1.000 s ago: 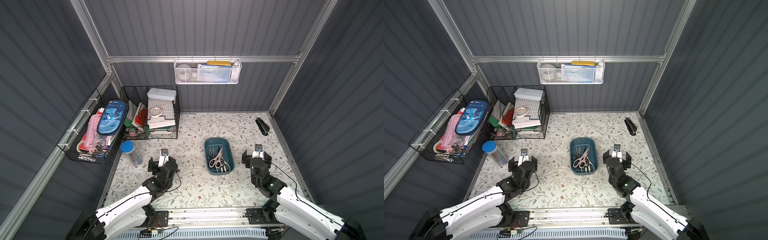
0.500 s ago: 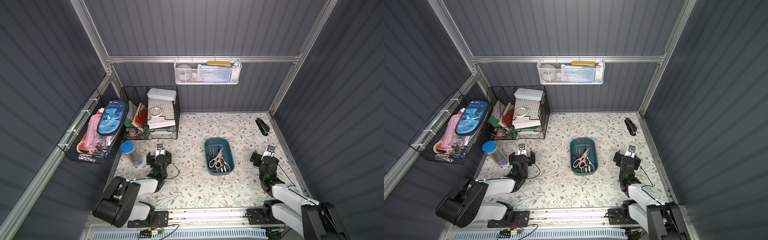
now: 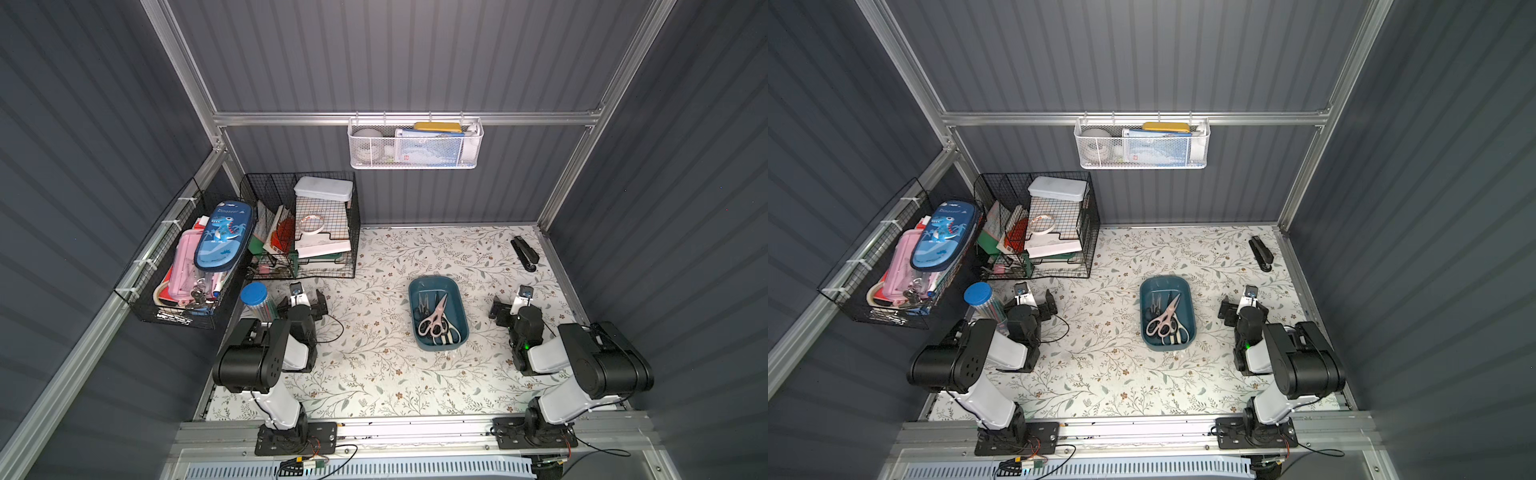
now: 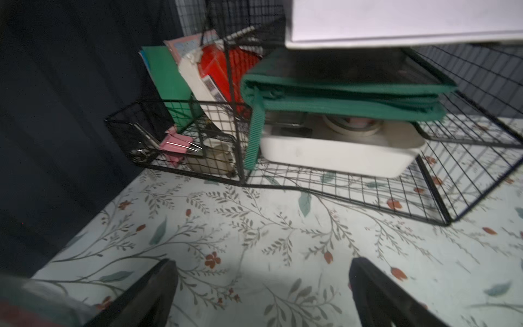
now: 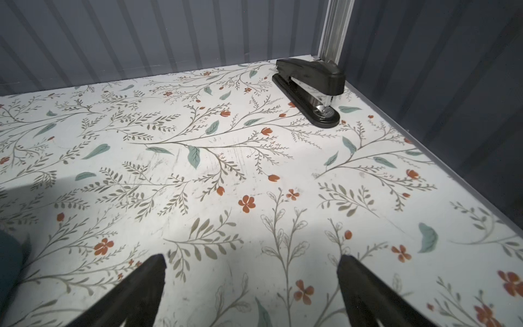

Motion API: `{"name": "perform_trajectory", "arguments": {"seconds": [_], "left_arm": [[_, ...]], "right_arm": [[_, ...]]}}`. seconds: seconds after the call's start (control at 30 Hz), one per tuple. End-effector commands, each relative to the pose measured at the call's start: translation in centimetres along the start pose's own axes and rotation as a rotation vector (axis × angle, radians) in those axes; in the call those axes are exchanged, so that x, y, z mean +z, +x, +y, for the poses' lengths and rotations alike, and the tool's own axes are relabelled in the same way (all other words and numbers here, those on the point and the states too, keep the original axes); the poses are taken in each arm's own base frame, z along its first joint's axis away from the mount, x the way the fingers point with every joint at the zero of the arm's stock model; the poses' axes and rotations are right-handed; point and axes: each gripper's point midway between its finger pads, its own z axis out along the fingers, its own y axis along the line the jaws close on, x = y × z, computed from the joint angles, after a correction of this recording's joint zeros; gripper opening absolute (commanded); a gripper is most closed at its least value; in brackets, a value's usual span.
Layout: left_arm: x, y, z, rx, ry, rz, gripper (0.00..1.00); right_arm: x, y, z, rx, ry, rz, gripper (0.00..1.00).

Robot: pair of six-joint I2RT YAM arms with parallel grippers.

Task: Put the scissors into the storage box
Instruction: Reset both arms

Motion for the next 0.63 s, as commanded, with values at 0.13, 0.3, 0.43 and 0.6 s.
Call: {"name": "perform_trajectory", "arguments": {"seconds": [0.13, 0.3, 0.43, 0.6], "left_arm": [[3.2, -1.7, -1.6, 0.017, 0.041, 0.041, 0.99], [3.2, -1.8, -1.7, 0.016, 0.046, 0.045, 0.99], [3.2, -1.7, -1.8, 0.02, 0.044, 0.05, 0.99], [3.2, -1.7, -1.9, 0.021, 0.046, 0.05, 0.99]], "right_arm": [[2.3, -3.8, -1.0, 0.055, 0.072, -0.054, 0.99], [2.3, -3.4, -0.7, 0.04, 0.061, 0.005, 0.99], [2.5, -3.4, -0.8, 0.048, 0.068, 0.002, 0.99], [2.4, -3.6, -0.7, 0.049, 0.062, -0.028, 0.99]]}}
